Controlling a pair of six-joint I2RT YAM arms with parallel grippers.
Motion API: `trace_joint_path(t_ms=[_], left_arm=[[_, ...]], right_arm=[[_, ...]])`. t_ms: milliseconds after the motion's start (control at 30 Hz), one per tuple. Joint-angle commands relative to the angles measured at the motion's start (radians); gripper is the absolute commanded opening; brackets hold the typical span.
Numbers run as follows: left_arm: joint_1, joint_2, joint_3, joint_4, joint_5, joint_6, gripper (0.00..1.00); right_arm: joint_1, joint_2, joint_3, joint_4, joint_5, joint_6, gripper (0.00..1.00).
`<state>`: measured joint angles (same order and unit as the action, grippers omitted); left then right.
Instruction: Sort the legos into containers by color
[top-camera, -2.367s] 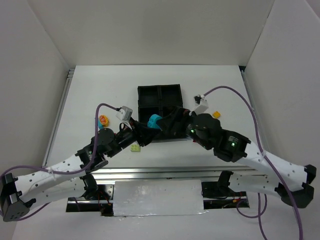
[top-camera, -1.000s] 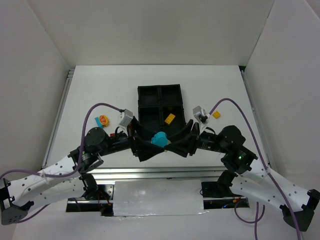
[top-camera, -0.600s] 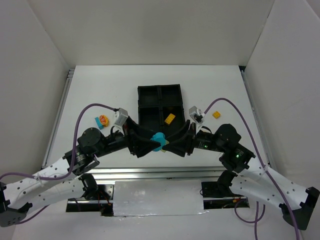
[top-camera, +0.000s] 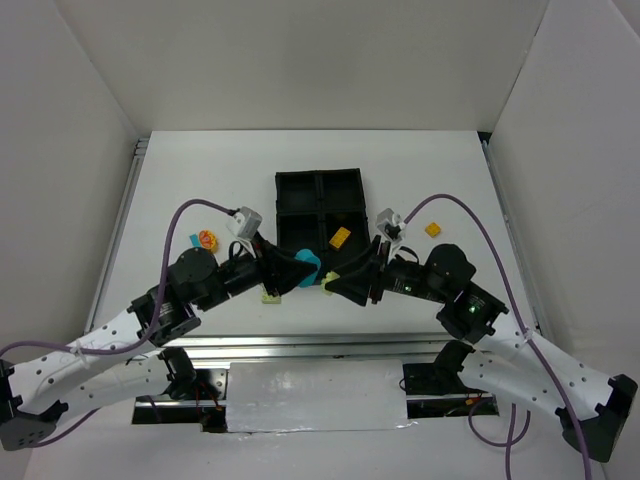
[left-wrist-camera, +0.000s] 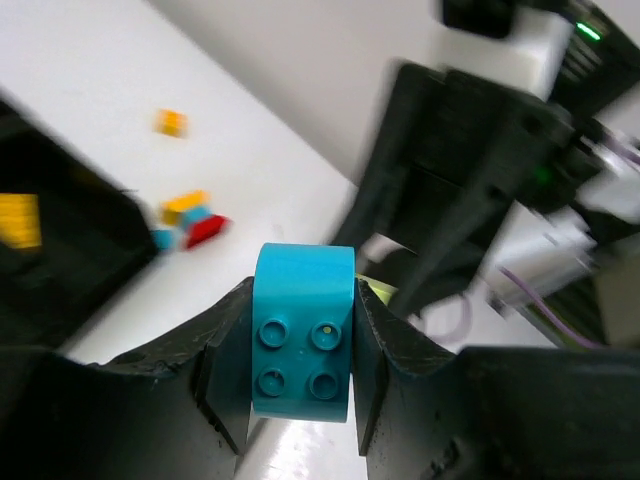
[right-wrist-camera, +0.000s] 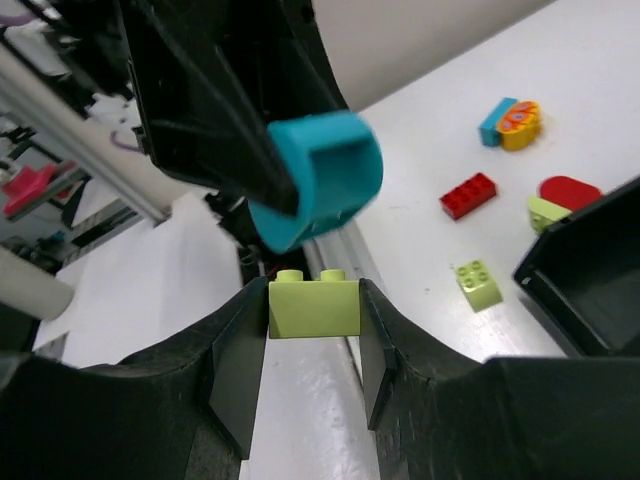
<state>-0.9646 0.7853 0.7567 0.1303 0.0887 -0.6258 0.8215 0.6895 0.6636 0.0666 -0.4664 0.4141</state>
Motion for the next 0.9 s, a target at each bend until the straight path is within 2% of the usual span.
trace_joint_path(t_ms=[0, 100, 200, 233, 333, 433, 533, 667, 733, 833, 867], left_arm=[[0.044, -0.020, 0.093, -0.140, -0.328, 0.026, 0.00], [0.053, 0.038, 0.142, -0.221, -0.472, 0.053, 0.00], [0.055, 0.127, 0.159, -0.250, -0.562, 0.069, 0.00], [0.058, 0.147, 0.150, -0.230, -0.582, 0.067, 0.00], [0.069, 0.260, 0.136, -0.163, -0.616, 0.058, 0.00], [0.078, 0.328, 0.127, -0.092, -0.644, 0.061, 0.00], [0.104, 0.426, 0.135, -0.041, -0.626, 0.046, 0.06], [0.135, 0.557, 0.141, 0.018, -0.598, 0.026, 0.24], [0.165, 0.600, 0.168, 0.005, -0.554, 0.012, 0.27], [0.188, 0.666, 0.187, 0.000, -0.540, -0.005, 0.46], [0.190, 0.693, 0.191, 0.000, -0.538, -0.011, 0.62]], right_arm=[[-0.056, 0.011, -0.016, -0.016, 0.049, -0.026, 0.00], [-0.096, 0.021, -0.045, -0.017, 0.119, 0.003, 0.00], [-0.102, 0.062, -0.013, -0.059, 0.329, 0.057, 0.00], [-0.104, 0.108, 0.032, -0.115, 0.482, 0.078, 0.00], [-0.125, 0.217, 0.149, -0.210, 0.685, 0.124, 0.00], [-0.153, 0.293, 0.241, -0.252, 0.736, 0.147, 0.00], [-0.176, 0.312, 0.289, -0.269, 0.791, 0.179, 0.00], [-0.200, 0.295, 0.306, -0.252, 0.772, 0.178, 0.00], [-0.212, 0.288, 0.309, -0.255, 0.747, 0.175, 0.00], [-0.225, 0.271, 0.294, -0.258, 0.724, 0.170, 0.00], [-0.231, 0.266, 0.288, -0.257, 0.720, 0.167, 0.00]])
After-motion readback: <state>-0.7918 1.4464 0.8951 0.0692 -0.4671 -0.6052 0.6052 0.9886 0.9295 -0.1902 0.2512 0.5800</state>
